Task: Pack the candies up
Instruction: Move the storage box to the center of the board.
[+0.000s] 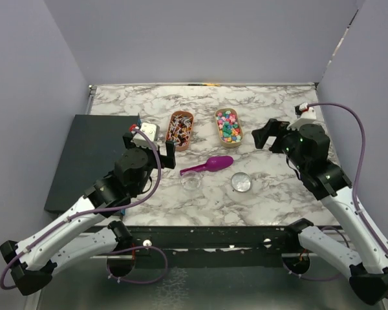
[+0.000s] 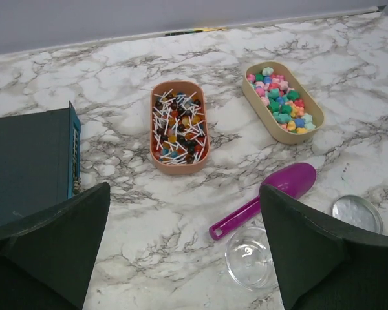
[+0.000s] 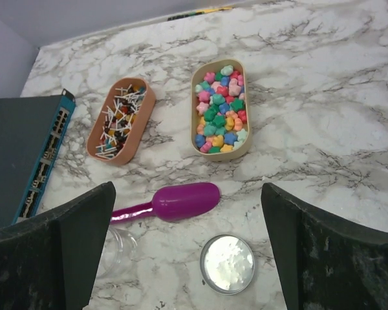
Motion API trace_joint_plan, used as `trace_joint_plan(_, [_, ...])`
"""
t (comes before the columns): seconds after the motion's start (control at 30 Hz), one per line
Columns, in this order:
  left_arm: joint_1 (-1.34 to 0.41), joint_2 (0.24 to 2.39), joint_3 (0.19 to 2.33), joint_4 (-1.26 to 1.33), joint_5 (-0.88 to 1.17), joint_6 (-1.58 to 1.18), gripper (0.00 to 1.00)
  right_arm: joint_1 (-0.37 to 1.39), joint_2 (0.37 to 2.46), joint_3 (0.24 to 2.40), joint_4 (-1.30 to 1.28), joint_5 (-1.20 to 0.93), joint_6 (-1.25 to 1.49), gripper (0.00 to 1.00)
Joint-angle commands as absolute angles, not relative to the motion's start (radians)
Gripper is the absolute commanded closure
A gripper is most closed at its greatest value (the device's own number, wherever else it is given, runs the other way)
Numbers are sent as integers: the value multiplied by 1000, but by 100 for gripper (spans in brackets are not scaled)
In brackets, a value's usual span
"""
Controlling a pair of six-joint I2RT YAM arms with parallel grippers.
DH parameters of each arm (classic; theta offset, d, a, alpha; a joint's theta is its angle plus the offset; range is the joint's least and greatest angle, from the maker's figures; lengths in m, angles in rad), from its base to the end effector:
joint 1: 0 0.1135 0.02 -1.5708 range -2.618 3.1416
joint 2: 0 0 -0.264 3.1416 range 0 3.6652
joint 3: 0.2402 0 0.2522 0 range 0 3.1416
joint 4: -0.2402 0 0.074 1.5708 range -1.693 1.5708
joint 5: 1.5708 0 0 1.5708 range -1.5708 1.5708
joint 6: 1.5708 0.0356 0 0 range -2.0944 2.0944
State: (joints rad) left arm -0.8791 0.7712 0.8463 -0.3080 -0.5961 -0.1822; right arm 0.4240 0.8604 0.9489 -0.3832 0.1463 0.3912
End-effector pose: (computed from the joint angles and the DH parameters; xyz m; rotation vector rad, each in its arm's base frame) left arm 0.1245 -0.1190 0.3518 0.1945 1.7580 -0.2323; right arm 0.1763 0.0739 0.3633 0.0714 1.8829 0.4265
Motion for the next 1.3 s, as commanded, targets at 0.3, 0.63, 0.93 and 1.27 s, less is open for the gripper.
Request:
trace_joint_plan(0.3, [-879,753,792,-262,-674,-181,1,426,948,951,-356,149,324,0])
trace_joint_plan(0.63, [-879,786,794,-259,-668,-147,1,426,1115,1011,-328,70,295,0])
trace_joint_plan(0.93, [-880,807,821,-287,-663,-161,1,445,1315,1156,-342,10,292,8])
trace_joint_plan(1.27, [-878,791,827,-293,-667,-156,1,501,1608,1393,-389,68,308,30])
